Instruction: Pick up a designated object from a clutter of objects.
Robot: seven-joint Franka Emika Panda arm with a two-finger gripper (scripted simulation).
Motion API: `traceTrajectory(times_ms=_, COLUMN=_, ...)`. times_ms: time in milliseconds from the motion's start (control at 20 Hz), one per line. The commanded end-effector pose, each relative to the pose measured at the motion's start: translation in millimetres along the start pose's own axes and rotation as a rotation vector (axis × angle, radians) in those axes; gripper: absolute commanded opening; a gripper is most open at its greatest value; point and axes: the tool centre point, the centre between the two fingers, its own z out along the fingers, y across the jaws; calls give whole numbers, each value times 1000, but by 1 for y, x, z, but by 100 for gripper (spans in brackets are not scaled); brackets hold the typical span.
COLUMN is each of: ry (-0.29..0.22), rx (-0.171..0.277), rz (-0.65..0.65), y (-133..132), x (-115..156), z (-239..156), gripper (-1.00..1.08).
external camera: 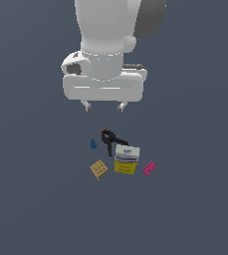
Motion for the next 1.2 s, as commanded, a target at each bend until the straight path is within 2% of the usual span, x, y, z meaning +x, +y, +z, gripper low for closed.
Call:
traceTrajectory(times_ms=0, ry=0, rx=0, rz=0, y=0, x=0, z=0, gripper=100)
traceTrajectory(times_ms=700, ry=31, rx=-22, rz=-57, y=-1, x=4, z=-13, gripper=100)
traceTrajectory(times_ms=1150, ry=18, rx=-12, rz=-82, y=9, x=3, z=22, gripper=100)
